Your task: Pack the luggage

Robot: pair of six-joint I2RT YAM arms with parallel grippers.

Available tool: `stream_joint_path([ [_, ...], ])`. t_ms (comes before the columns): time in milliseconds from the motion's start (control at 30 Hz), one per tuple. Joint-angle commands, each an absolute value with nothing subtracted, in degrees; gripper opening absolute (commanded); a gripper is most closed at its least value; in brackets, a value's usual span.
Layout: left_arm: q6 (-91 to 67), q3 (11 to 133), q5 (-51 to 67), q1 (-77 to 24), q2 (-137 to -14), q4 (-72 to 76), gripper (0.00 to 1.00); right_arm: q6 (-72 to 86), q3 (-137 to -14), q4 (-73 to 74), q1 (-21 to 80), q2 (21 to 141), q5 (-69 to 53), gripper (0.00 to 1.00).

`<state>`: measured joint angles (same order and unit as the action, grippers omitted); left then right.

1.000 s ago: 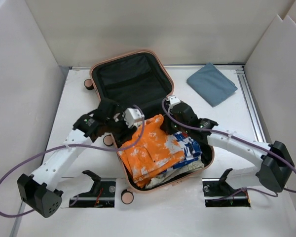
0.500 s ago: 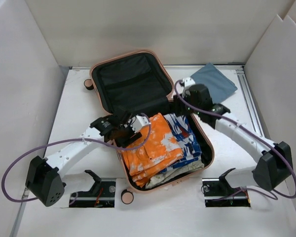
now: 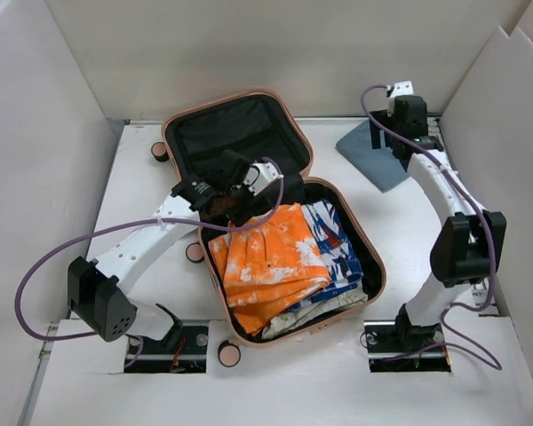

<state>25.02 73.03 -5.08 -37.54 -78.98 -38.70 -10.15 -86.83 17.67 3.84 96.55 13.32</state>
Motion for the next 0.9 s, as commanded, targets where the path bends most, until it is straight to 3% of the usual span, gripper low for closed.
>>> stream_joint_path([
  [0, 23.38, 77.52, -14.75, -37.53, -78.13, -32.71, 0.78, -16.11, -88.59, 11.97, 7.48, 98.69, 35.39, 1.0],
  [67, 22.85, 77.52, -15.91, -36.14, -77.52, -29.45, 0.82, -10.31, -89.99, 14.05, 3.45, 102.99, 28.7, 1.0],
  [133, 22.24, 78.83, -11.64, -34.9, -78.13, -32.14, 0.84, -0.77, -92.88, 19.06, -4.81, 108.07, 11.39, 1.0],
  [233, 22.24, 79.37, -4.6, -34.89, -79.36, -38.39, 0.76, 5.43, -92.9, 17.69, -12.45, 111.87, -5.07, 0.97],
  [367, 23.81, 73.14, 5.43, -34.89, -77.0, -42.71, 0.74, 9.14, -87.72, 12.58, -14.49, 112.41, -6.77, 0.95],
  [533, 28.29, 70.14, 13.26, -34.89, -75.85, -49.2, 0.74, 7.65, -90.52, 14.75, -14.5, 115.31, -8.09, 1.0],
  [700, 27.96, 68.99, 12.05, -35.42, -73.75, -52.21, 0.75, 7.12, -90.0, 13.47, -15.03, 115.93, -11.42, 1.0],
  [867, 24.0, 70.13, 5.46, -33.58, -69.0, -45.72, 0.8, 10.01, -90.61, 12.22, -16.17, 118.56, -12.93, 1.0],
])
